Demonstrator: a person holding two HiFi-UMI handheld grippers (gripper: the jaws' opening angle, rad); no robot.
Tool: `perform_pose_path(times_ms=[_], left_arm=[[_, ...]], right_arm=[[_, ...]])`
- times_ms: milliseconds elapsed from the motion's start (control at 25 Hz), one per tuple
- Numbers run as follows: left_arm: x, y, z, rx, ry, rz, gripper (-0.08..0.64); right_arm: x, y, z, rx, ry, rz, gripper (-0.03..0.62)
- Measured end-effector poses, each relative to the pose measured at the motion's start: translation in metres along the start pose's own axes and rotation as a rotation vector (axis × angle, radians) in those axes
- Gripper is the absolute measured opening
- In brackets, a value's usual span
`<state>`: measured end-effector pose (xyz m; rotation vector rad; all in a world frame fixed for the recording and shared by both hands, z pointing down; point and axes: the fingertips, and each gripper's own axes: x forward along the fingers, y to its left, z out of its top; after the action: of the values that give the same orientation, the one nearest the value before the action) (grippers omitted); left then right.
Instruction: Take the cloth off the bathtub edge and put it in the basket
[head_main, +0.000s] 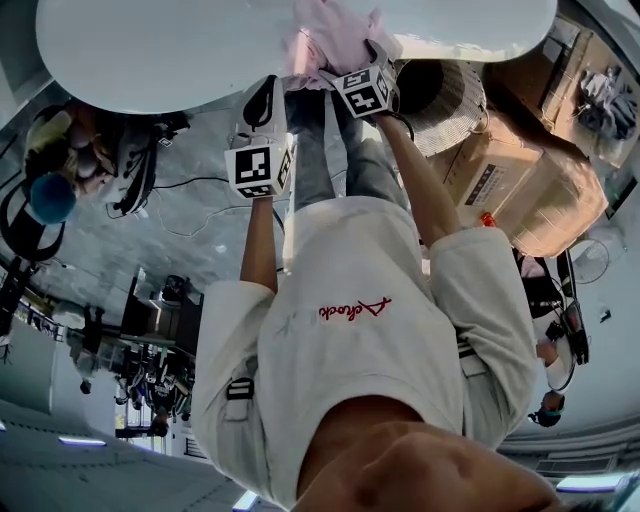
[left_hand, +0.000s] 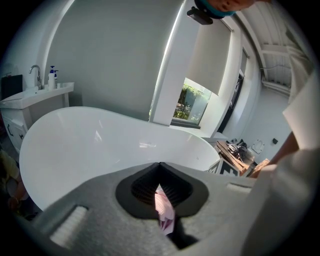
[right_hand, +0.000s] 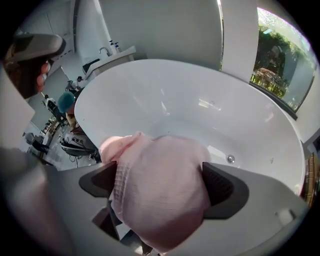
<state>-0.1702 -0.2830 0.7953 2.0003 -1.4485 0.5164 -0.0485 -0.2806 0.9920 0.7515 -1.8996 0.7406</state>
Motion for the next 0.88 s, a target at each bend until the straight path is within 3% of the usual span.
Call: perform_pose_path(times_ms=[160,520,760,880], left_arm=[[-0.005,0.008,-0.002,-0.005,0.004,0.011,0.001],[-0.009,0.007,-0.002,-0.004,-0.005,0.003,0.002],[-0.015,0.008,0.004,0.001,-0.020,0.011,0.001],[-0.020,0.008,0.010,0.007,-0.032,0.012,0.002]], right_arm=[[0.004,0.002,0.000,-0.011,0.000,0.010,0.517],[0.000,0.008,0.000,-0.072,0.012,0.103,0.321],[-0.007,0.010,0.006,-0.098,0.002,0.094,0.157],[-0.012,0.012,0.007,-0.084,-0.018,0.067,0.134]])
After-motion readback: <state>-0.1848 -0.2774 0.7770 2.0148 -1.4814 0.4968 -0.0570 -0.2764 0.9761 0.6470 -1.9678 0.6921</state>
